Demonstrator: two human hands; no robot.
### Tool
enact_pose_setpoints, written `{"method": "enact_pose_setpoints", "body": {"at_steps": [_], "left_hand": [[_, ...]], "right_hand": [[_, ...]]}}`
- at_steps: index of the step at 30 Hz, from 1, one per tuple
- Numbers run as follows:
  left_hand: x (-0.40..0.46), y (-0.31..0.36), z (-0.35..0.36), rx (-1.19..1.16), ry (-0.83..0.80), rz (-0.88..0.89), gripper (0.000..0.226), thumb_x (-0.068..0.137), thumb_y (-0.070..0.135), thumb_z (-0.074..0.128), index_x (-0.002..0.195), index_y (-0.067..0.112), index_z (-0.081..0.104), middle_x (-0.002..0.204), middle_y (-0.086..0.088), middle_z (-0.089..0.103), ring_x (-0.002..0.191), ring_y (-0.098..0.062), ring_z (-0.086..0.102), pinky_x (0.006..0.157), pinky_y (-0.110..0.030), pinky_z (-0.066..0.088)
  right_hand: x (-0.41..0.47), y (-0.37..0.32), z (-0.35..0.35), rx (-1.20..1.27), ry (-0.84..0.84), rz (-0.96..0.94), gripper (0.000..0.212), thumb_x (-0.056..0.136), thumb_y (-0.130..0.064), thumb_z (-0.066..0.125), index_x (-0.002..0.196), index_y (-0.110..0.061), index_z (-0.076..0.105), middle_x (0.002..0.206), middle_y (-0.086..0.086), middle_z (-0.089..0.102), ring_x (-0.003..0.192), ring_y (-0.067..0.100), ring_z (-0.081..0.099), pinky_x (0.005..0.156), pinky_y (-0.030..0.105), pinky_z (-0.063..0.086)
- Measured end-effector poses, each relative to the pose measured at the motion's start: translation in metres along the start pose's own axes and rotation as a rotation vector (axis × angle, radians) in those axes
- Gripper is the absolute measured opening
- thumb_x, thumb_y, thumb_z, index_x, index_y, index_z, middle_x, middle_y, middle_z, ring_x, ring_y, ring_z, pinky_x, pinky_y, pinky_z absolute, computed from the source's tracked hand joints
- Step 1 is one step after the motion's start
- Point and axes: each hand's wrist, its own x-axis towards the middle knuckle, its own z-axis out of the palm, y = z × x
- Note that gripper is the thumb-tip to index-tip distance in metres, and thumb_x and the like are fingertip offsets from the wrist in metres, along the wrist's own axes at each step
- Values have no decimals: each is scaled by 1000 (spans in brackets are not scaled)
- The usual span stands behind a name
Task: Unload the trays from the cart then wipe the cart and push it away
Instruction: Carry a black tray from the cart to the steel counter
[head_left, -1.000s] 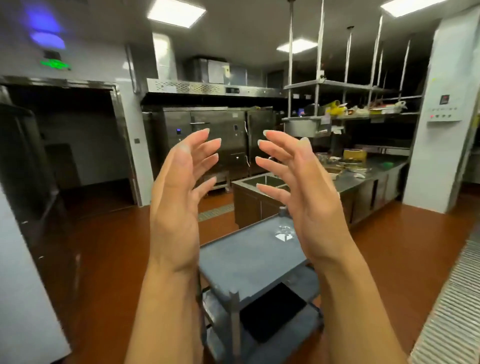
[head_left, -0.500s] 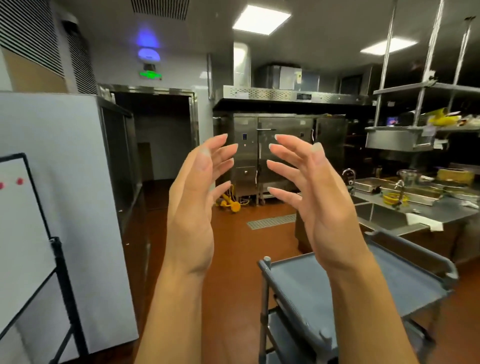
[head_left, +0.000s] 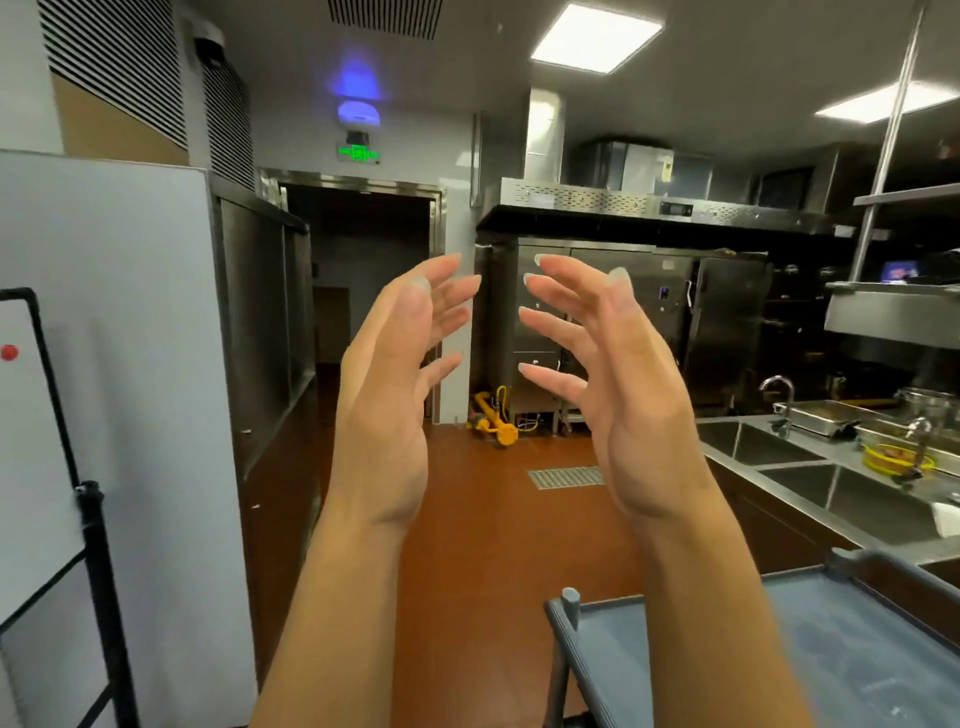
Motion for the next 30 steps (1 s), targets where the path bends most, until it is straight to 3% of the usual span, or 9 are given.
{"method": "enact_pose_setpoints", "body": {"at_steps": [7, 10, 15, 22, 30], "left_hand": [[61, -71, -13, 86, 45, -47, 91, 74, 86, 52, 143, 26, 53, 139, 8, 64, 133, -14, 57, 114, -53, 41], [88, -108, -26, 105, 45, -43, 75, 84, 71, 42, 142, 25, 54, 138, 6, 64, 133, -15, 57, 114, -53, 41], [135, -172, -57, 85, 41, -43, 74, 85, 65, 38, 143, 23, 53, 139, 4, 64, 133, -16, 57, 114, -54, 41], [224, -252, -100, 39, -14, -36, 79, 83, 74, 45, 143, 23, 53, 139, 5, 64, 132, -15, 58, 114, -53, 41], [295, -320, -135, 1, -106, -21, 69, 89, 64, 35, 141, 24, 55, 137, 6, 65, 132, -14, 57, 114, -53, 40]], "right_hand": [[73, 87, -4, 55, -56, 33, 94, 79, -87, 41, 150, -26, 47, 149, -9, 54, 135, 9, 54, 107, 52, 49], [99, 128, 0, 91, -43, 55, 81, 90, -77, 41, 149, -24, 48, 148, -7, 55, 135, 10, 54, 108, 52, 49], [143, 196, 20, 81, -26, 103, 61, 98, -53, 32, 148, -23, 48, 147, -6, 56, 134, 10, 55, 108, 53, 49], [223, 270, 55, 9, 16, 84, 74, 89, -66, 34, 149, -26, 47, 148, -11, 55, 134, 6, 53, 109, 51, 48], [288, 328, 79, -36, 79, 95, 72, 89, -67, 36, 147, -27, 51, 144, -10, 58, 133, 8, 56, 108, 53, 48]]}}
